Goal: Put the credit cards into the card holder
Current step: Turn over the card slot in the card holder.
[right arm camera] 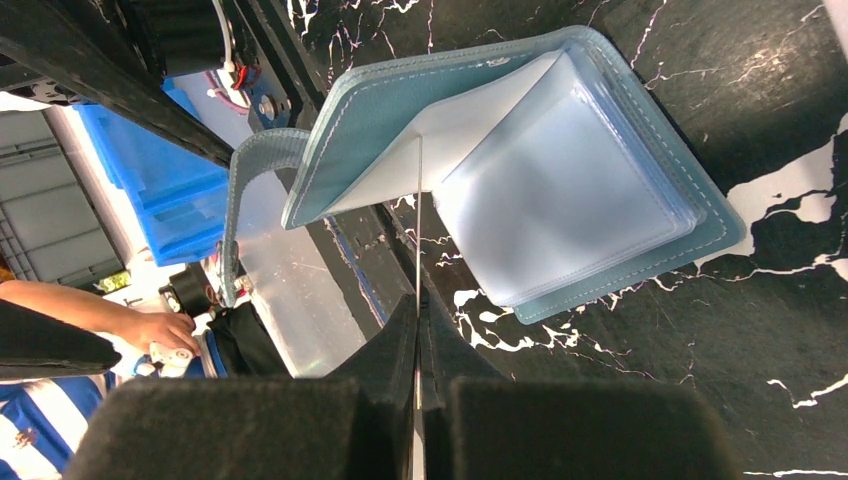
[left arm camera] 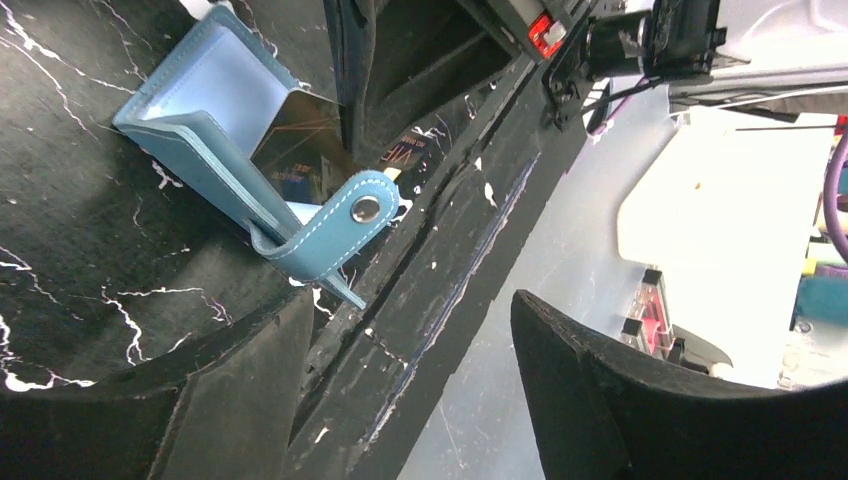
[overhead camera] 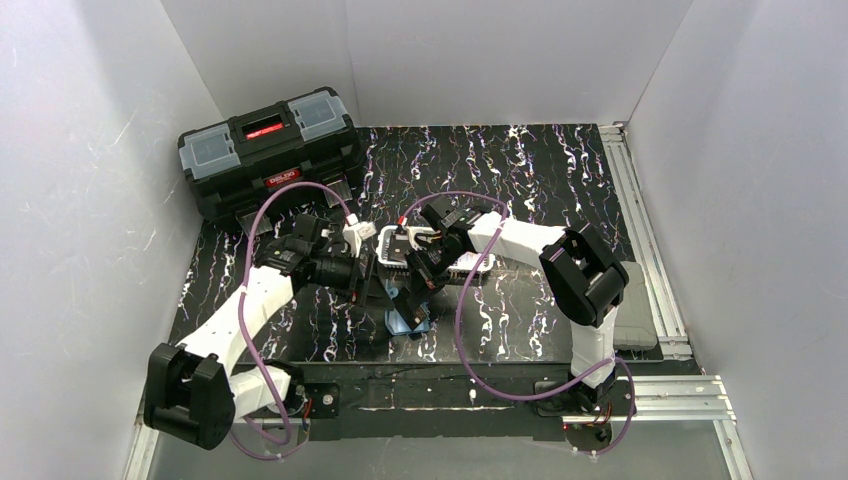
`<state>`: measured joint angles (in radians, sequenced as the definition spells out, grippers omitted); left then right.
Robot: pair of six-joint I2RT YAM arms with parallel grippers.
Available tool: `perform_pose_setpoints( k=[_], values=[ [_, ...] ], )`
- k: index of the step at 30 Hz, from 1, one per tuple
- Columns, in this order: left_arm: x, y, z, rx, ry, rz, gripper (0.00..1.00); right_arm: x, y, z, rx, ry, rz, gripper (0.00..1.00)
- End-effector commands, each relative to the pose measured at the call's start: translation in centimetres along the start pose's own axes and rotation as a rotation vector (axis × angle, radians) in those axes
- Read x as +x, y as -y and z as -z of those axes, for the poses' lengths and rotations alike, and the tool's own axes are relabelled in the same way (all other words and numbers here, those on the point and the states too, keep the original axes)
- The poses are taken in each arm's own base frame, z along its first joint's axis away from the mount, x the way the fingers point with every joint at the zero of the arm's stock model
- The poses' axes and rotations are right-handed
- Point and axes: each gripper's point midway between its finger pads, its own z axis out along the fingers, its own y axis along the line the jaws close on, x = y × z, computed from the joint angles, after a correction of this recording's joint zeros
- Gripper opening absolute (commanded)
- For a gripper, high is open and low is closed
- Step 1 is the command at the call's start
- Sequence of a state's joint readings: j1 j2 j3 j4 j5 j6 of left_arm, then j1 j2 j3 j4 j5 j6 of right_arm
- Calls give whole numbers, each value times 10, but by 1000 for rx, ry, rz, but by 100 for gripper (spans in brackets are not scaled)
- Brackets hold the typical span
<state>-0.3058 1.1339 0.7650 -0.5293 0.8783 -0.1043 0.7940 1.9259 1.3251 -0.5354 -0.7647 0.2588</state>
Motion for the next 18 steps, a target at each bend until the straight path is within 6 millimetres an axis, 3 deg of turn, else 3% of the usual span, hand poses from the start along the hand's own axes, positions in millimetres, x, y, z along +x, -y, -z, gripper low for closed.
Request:
perform_pose_setpoints(
  k=[1,18],
  values=[
    [16,-2,-5,-6,-59,17,69,-5,-10,6,-10,25,36,1],
    [20,-17,-25,-243,-192,-148,60,-4,-12,9,-12,30,39,1]
  ],
)
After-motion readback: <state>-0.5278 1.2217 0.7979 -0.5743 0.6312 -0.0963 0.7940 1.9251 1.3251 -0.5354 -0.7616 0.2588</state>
